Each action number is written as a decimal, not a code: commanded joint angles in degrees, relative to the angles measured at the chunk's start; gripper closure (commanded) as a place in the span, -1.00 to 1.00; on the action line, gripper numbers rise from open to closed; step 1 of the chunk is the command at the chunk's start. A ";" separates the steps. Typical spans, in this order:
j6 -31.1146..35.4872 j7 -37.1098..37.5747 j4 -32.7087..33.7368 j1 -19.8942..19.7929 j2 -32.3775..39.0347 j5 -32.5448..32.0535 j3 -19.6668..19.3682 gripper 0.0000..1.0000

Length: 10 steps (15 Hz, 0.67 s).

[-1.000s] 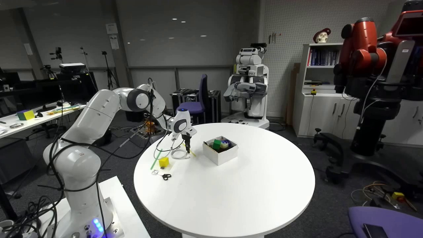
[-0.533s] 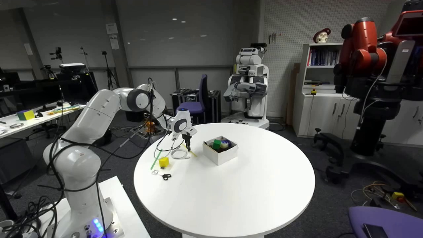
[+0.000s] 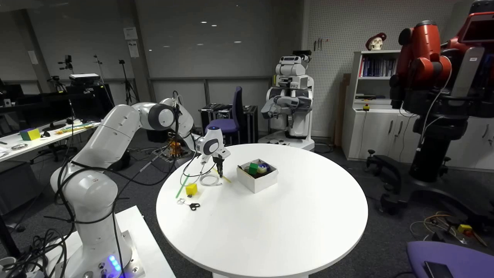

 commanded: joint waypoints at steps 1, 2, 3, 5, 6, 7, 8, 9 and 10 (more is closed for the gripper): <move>-0.23 0.89 1.29 0.38 0.87 -0.73 -0.85 -0.10; -0.12 0.85 1.22 0.37 0.98 -0.69 -0.82 -0.27; -0.18 0.84 1.22 0.33 1.09 -0.62 -0.79 -0.41; -0.45 0.77 1.11 0.15 1.01 -0.35 -0.60 -0.72; -0.75 0.65 0.94 -0.06 0.70 -0.12 -0.39 -0.85; -0.81 0.50 0.62 -0.24 0.34 0.05 -0.24 -0.98; -0.95 0.36 0.27 -0.46 -0.18 0.28 -0.04 -1.00; -0.89 0.31 -0.08 -0.61 -0.70 0.45 0.05 -1.00; -0.70 0.28 -0.28 -0.67 -1.00 0.51 0.06 -1.00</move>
